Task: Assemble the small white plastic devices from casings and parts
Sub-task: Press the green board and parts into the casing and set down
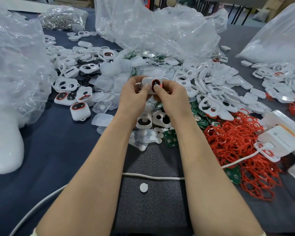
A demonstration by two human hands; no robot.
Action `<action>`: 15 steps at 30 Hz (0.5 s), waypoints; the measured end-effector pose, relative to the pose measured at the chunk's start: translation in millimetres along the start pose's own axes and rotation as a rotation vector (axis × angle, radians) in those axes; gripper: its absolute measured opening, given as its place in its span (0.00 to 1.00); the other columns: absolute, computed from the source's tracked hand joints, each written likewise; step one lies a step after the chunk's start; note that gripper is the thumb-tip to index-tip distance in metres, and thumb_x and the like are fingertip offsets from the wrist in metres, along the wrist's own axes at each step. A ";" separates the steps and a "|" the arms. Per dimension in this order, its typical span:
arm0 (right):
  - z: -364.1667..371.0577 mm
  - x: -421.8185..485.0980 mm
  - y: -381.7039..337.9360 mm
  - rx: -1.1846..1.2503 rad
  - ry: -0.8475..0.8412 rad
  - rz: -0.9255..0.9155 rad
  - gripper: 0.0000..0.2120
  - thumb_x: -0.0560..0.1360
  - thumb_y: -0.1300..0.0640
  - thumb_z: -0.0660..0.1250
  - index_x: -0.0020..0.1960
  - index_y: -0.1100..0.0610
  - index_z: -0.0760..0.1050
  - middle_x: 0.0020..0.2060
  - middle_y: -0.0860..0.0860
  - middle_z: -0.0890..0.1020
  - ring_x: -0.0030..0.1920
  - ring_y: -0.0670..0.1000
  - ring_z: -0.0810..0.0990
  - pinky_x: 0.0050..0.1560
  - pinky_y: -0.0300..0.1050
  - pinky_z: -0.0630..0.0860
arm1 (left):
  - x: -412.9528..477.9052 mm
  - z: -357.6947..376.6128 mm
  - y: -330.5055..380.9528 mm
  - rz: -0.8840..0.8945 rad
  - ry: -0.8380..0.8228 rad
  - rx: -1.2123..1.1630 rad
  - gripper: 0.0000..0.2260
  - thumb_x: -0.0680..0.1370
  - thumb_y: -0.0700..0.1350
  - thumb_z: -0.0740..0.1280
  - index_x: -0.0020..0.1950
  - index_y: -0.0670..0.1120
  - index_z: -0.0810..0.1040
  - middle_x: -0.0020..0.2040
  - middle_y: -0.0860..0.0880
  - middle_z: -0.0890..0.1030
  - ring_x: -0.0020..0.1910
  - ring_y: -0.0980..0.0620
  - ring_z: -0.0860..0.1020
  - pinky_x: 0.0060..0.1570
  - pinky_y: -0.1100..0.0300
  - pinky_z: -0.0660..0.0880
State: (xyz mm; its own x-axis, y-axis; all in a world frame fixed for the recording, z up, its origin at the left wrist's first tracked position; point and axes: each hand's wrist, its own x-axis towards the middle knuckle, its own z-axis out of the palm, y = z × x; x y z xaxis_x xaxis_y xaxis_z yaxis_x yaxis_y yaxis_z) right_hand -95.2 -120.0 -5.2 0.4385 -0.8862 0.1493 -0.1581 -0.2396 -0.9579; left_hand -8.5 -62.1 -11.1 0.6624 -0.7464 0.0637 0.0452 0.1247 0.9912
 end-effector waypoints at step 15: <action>6.3 -7.5 -18.6 0.187 -0.072 -0.001 0.07 0.78 0.57 0.66 0.54 0.57 0.78 0.49 0.55 0.83 0.45 0.47 0.82 0.44 0.36 0.79 | -13.3 -12.2 27.0 0.080 0.095 0.002 0.06 0.79 0.40 0.65 0.49 0.51 0.77 0.46 0.49 0.82 0.48 0.53 0.81 0.53 0.58 0.78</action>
State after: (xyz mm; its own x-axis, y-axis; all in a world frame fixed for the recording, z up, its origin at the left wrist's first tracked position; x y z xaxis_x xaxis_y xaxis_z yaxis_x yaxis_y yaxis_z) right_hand -90.0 -106.4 10.0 0.5020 -0.8536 0.1389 0.0067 -0.1568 -0.9876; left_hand -6.9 -40.9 13.3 0.7318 -0.6687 0.1316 -0.0120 0.1805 0.9835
